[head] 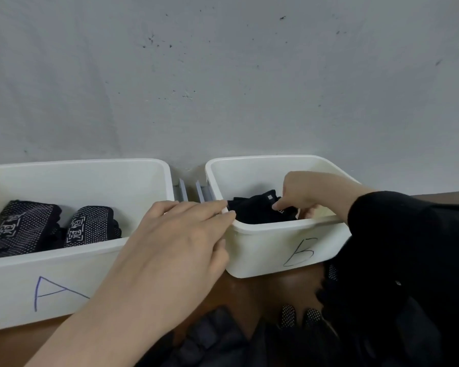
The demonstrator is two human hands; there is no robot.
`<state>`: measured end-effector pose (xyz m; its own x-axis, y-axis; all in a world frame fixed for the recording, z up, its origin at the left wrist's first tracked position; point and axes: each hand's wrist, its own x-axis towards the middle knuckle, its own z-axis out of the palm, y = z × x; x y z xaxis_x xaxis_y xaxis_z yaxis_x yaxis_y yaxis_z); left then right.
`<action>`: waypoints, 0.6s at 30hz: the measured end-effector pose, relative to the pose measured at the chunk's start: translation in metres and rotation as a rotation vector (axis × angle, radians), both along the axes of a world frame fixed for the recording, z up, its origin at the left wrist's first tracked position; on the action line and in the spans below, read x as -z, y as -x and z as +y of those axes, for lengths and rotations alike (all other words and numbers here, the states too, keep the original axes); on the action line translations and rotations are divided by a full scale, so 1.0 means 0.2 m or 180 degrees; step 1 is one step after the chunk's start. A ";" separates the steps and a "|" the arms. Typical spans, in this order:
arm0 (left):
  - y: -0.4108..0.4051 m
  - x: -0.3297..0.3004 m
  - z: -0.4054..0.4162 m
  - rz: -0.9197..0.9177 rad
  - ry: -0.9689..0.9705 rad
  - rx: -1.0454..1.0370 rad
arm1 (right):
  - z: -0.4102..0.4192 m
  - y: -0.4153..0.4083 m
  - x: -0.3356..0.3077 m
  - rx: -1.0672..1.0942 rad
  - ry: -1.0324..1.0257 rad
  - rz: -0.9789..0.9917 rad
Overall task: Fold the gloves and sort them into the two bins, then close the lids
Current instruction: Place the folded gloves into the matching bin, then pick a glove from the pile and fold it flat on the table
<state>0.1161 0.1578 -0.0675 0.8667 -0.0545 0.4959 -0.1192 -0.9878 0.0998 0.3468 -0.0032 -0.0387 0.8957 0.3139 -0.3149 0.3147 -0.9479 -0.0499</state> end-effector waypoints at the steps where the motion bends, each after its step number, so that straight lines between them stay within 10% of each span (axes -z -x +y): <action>1: 0.00 0.00 0.00 -0.0010 -0.0011 -0.0009 | 0.01 0.01 0.00 -0.0047 0.0130 -0.0091; 5: 0.00 0.01 0.00 -0.0019 -0.0017 -0.0048 | -0.01 0.01 -0.05 -0.0417 0.0025 -0.1062; 10: 0.02 0.00 -0.03 -0.0258 0.0378 0.0128 | -0.04 0.27 -0.23 -0.0589 -0.1950 -0.1751; 18: 0.33 0.11 -0.21 -0.0313 0.1144 0.0082 | -0.33 1.02 0.06 -0.0785 -0.3032 -0.1183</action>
<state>0.0511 0.1167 -0.0890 0.8146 0.1171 0.5681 -0.1698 -0.8884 0.4266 0.1425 -0.0695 -0.0506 0.7629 0.4742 0.4395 0.6420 -0.4752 -0.6017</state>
